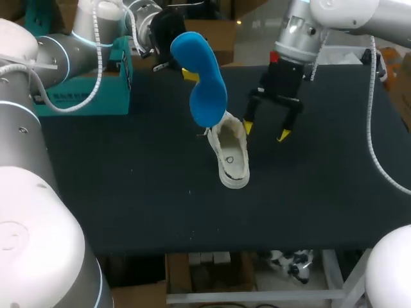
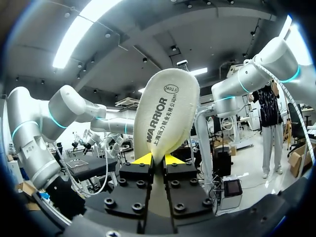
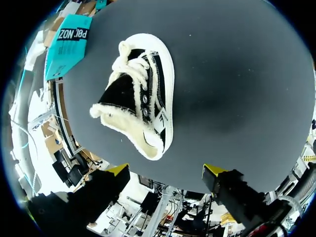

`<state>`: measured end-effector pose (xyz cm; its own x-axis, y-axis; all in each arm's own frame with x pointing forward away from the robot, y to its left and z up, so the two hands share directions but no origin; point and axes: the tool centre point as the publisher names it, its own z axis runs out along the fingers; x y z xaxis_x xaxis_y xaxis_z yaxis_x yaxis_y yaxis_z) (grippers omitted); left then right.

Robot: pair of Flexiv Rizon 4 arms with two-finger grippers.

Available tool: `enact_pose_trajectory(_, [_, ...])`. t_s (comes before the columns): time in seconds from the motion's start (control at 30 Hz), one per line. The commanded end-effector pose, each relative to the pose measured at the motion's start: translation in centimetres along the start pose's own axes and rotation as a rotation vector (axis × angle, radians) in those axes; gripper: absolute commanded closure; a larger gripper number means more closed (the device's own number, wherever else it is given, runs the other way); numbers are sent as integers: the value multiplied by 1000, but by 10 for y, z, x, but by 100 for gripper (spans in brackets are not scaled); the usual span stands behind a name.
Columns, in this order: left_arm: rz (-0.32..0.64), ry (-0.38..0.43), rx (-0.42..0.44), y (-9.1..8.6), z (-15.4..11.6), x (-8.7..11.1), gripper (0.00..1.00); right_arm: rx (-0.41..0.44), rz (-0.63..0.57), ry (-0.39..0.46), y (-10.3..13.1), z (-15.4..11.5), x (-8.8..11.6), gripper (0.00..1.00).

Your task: Open the shoe tongue, take the insole out of the shoe, put the insole back into the shoe, and pack the shoe into the shoebox

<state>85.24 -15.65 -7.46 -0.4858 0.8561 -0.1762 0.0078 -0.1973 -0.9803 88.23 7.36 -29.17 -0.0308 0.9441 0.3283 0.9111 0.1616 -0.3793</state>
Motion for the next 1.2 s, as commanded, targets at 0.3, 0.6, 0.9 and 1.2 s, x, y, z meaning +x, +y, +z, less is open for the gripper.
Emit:
enact_pose_trajectory(0.3, [-3,-52,-82,7,13,12,100,-86,137,338,-2,-2,0,0])
enact_pose_trajectory(0.6, [16,-60,-185,15,25,14,100,-150,220,386,-13,-6,1,0])
enact_pose_trajectory(0.9, [27,-67,-341,32,36,22,100,-150,220,386,-13,-6,1,0])
enact_pose_trajectory(1.2, [92,-35,-487,45,41,28,100,58,498,621,-15,-1,11,0])
